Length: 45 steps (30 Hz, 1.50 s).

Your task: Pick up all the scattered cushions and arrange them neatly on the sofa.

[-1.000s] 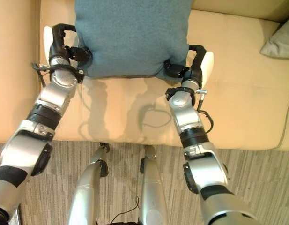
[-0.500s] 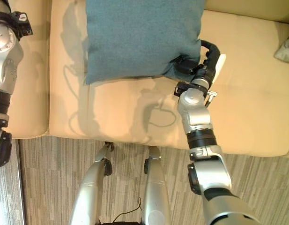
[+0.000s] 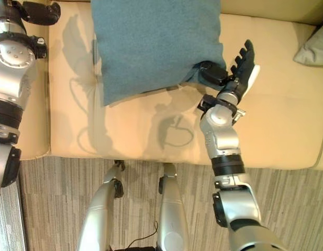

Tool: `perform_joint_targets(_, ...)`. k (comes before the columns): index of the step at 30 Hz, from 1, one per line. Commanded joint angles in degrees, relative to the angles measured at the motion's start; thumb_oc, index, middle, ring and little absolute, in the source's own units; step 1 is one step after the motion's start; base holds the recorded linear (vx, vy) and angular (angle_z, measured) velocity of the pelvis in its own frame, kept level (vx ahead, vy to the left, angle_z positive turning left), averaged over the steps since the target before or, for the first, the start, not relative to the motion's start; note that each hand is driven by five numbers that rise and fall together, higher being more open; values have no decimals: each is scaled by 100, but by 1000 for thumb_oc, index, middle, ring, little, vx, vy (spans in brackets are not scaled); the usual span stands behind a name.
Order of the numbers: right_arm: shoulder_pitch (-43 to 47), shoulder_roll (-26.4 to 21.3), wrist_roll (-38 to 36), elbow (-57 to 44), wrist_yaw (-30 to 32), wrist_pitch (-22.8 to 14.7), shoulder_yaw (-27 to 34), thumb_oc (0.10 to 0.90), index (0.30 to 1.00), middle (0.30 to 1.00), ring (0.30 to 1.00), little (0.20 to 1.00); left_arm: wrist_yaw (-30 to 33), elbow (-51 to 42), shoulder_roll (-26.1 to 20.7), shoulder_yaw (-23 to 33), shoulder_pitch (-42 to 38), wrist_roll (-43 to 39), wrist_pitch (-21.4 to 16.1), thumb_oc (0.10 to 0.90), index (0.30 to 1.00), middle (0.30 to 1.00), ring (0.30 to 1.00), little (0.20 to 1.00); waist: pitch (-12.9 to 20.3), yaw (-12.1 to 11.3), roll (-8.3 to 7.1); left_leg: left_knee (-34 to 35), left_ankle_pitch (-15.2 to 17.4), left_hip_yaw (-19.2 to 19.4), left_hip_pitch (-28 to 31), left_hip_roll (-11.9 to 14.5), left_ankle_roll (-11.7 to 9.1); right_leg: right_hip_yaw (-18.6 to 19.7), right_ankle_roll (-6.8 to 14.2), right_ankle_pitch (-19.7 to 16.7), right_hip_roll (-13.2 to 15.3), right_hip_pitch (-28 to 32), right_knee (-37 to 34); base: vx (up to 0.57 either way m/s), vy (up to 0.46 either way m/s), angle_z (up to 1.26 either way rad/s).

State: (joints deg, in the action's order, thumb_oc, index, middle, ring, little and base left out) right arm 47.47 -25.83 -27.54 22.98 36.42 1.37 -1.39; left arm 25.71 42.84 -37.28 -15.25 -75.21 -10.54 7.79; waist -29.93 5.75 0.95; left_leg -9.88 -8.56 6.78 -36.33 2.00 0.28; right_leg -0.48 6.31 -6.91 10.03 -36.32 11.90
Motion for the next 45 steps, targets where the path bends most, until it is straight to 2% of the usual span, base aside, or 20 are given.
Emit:
perform_joint_targets(1, -196, -662, -316, -827, -624, -984, 145, 800, 900, 900, 900, 900, 203, 100, -57, 245, -4, 480, -287, 800, 900, 900, 900, 900, 938, -32, -241, -548, 1367, -203, -152, -165, 49, -310, -128, 813, -116, -97, 297, 0, 0, 0)
perform_joint_targets(3, -434, -911, -381, -916, -1291, -861, -70, 800, 900, 900, 900, 900, 61, 74, -71, 267, 76, 614, -269, 800, 900, 900, 900, 900, 929, -14, -276, -549, 1357, -214, -148, -148, 40, -323, -134, 836, -116, -92, 317, 0, 0, 0)
perform_joint_targets(4, -446, -1242, -384, -758, -1655, -773, -148, 800, 900, 900, 900, 900, -45, 90, -76, 286, 151, 669, -231, 800, 900, 900, 900, 900, 918, -8, -337, -549, 1349, -215, -148, -136, 28, -350, -137, 846, -120, -93, 327, 5, -20, 4)
perform_joint_targets(9, -328, -1594, -713, -510, -1959, -933, -14, 800, 900, 900, 900, 900, -138, 133, -166, 293, 154, 599, -220, 800, 900, 900, 900, 900, 859, 8, -380, -542, 1339, -211, -156, -116, -3, -381, -120, 831, -118, -92, 322, -2, -3, 3)
perform_joint_targets(10, -449, -1719, -753, -524, -2093, -1039, 178, 800, 900, 900, 900, 900, -172, 121, -242, 324, 214, 602, -219, 800, 900, 900, 900, 900, 828, 30, -402, -547, 1339, -229, -155, -107, -13, -401, -107, 839, -119, -86, 334, 0, 0, 0)
perform_joint_targets(14, -556, -1854, -741, -427, -2182, -1065, 411, 800, 900, 900, 900, 900, -252, 57, -289, 322, 265, 720, -182, 800, 900, 900, 900, 900, 812, 44, -426, -556, 1350, -245, -172, -97, -18, -427, -98, 861, -113, -100, 360, 0, 0, 0)
perform_joint_targets(19, -115, -1805, -1268, 29, -2130, -1276, 377, 800, 900, 900, 900, 900, -219, 150, -334, 249, 124, 599, -210, 800, 900, 900, 900, 900, 770, 27, -427, -585, 1357, -253, -204, -90, -34, -430, -91, 860, -112, -125, 379, 0, 0, 0)
perform_joint_targets(25, 94, -1686, -1804, 4, -2212, -1519, 391, 800, 900, 900, 900, 900, -241, 158, -349, 153, 44, 612, -183, 800, 900, 900, 900, 900, 712, 9, -406, -611, 1364, -245, -216, -77, -44, -441, -89, 882, -116, -147, 414, 0, 0, 0)
perform_joint_targets(27, 311, -1473, -2305, 1, -2353, -1736, 348, 800, 900, 900, 900, 900, -229, 173, -326, 118, -15, 616, -198, 800, 900, 900, 900, 900, 693, -10, -388, -632, 1381, -242, -214, -78, -41, -438, -92, 893, -114, -146, 449, 16, -1, 0)
perform_joint_targets(28, 531, -1245, -2871, -101, -2520, -2059, 462, 800, 900, 900, 900, 900, -178, 195, -291, 116, -30, 573, -235, 800, 900, 900, 900, 900, 697, -33, -365, -639, 1390, -238, -213, -80, -44, -441, -84, 891, -107, -150, 468, 31, -1, 0)
perform_joint_targets(30, 632, -1164, -3145, -73, -2647, -2234, 481, 800, 900, 900, 900, 900, -160, 221, -279, 99, -43, 551, -246, 800, 900, 900, 900, 900, 694, -46, -369, -635, 1391, -240, -208, -82, -47, -451, -78, 897, -103, -146, 469, 0, 0, 0)
perform_joint_targets(31, 891, -1020, -3587, -89, -2758, -2473, 530, 800, 900, 900, 900, 900, -110, 270, -240, 83, -70, 507, -284, 800, 900, 900, 900, 900, 699, -67, -348, -622, 1387, -233, -195, -82, -56, -447, -69, 897, -102, -130, 467, 0, 0, 0)
perform_joint_targets(35, 1016, -990, -3992, -152, -2899, -2687, 644, 800, 900, 900, 900, 900, -73, 287, -206, 64, -64, 512, -308, 800, 900, 900, 900, 900, 697, -78, -345, -622, 1385, -223, -186, -76, -69, -459, -59, 915, -97, -119, 499, 0, 0, 0)
perform_joint_targets(36, 953, -1039, -3983, -199, -2954, -2642, 642, 800, 900, 900, 900, 900, -88, 264, -182, 65, -18, 531, -313, 800, 900, 900, 900, 900, 707, -78, -348, -608, 1383, -220, -172, -76, -72, -469, -56, 925, -93, -114, 505, 0, 0, 0)
perform_joint_targets(37, 731, -1483, -3302, -110, -2920, -2206, 453, 800, 900, 900, 900, 900, -182, 241, -216, 103, 102, 624, -307, 800, 900, 900, 900, 900, 721, -65, -403, -613, 1375, -222, -159, -74, -74, -471, -53, 925, -85, -106, 526, 0, 0, 0)
perform_joint_targets(38, 726, -1490, -3273, -125, -2899, -2186, 451, 800, 900, 900, 900, 900, -186, 231, -201, 122, 119, 632, -305, 800, 900, 900, 900, 900, 728, -69, -388, -611, 1377, -220, -158, -74, -74, -469, -52, 928, -85, -107, 528, 0, 0, 0)
perform_joint_targets(39, 456, -1798, -2569, -146, -2896, -1776, 261, 800, 900, 900, 900, 900, -277, 190, -201, 177, 231, 749, -282, 800, 900, 900, 900, 900, 741, -55, -422, -594, 1371, -229, -134, -75, -76, -473, -51, 930, -86, -95, 526, 0, 0, 0)
perform_joint_targets(41, -134, -2241, -1333, -407, -2982, -1275, 255, 800, 900, 900, 900, 900, -421, 100, -204, 348, 481, 877, -252, 800, 900, 900, 900, 900, 762, -5, -464, -593, 1368, -244, -133, -79, -64, -482, -51, 927, -81, -87, 542, 0, 0, 0)
perform_joint_targets(42, -409, -2567, -424, -485, -2997, -1016, 340, 800, 900, 900, 900, 900, -500, 52, -263, 486, 648, 976, -238, 800, 900, 900, 900, 900, 757, 29, -494, -588, 1368, -248, -139, -80, -60, -489, -50, 933, -79, -87, 540, 0, 0, 0)
perform_joint_targets(45, -943, -3016, 1016, -484, -2672, -622, 980, 800, 900, 900, 900, 900, -571, -166, -192, 765, 1041, 1164, -113, 800, 900, 900, 900, 900, 810, 47, -481, -576, 1396, -275, -124, -97, -38, -500, -50, 946, -81, -59, 532, 0, 0, 0)
